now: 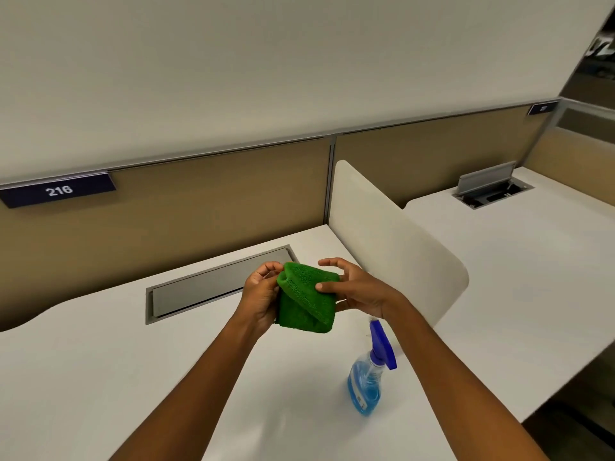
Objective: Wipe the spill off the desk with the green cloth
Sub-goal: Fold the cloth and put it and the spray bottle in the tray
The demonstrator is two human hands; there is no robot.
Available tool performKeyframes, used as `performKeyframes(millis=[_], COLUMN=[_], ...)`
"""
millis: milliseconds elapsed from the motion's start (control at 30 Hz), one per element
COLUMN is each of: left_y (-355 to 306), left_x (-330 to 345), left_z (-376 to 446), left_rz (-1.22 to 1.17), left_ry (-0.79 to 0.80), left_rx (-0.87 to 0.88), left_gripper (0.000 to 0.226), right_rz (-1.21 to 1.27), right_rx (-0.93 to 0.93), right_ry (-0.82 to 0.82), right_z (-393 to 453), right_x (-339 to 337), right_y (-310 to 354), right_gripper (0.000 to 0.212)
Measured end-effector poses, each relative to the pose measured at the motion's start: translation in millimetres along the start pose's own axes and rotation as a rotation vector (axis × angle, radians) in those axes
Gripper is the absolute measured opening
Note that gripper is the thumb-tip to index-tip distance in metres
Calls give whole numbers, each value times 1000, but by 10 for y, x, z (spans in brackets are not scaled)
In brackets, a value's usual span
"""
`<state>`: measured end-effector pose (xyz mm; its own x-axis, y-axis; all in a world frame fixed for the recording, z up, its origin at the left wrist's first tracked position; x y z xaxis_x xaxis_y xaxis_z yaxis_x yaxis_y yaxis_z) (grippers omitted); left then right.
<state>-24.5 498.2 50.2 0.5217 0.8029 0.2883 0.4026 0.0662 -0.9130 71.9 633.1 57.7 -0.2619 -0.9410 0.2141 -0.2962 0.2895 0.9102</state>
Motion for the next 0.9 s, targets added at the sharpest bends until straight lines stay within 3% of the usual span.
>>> performKeyframes(millis=[133, 300, 467, 733, 900], left_y=[190, 583, 1045, 1693, 1934], left_x=[256, 431, 536, 746, 930], left_z=[213, 435, 583, 749, 860], left_rz=[5, 253, 437, 504, 519], left_ry=[108, 147, 159, 225, 271], left_rx=[-99, -220, -300, -421, -495], left_gripper=[5, 34, 22, 26, 51], right_rz=[93, 274, 307, 301, 305], right_rx=[-13, -4, 83, 171, 185], right_ry=[-125, -372, -528, -691, -774], right_z=[28, 66, 97, 163, 258], right_x=[-457, -1162, -1703, -2211, -2401], right_y=[-17, -179, -566, -1231, -1449], right_gripper=[56, 54, 57, 54, 49])
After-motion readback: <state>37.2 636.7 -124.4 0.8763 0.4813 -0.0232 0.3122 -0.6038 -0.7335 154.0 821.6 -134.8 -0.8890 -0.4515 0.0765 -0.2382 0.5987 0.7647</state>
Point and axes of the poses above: each hand's wrist, its own z-axis towards the middle knuckle, its own x-axis out of the palm, y = z × x, the point moved 10 cm from there along z, towards the middle knuckle, and after that the axes turned 11 degrees about z, right-handed, at the moved point
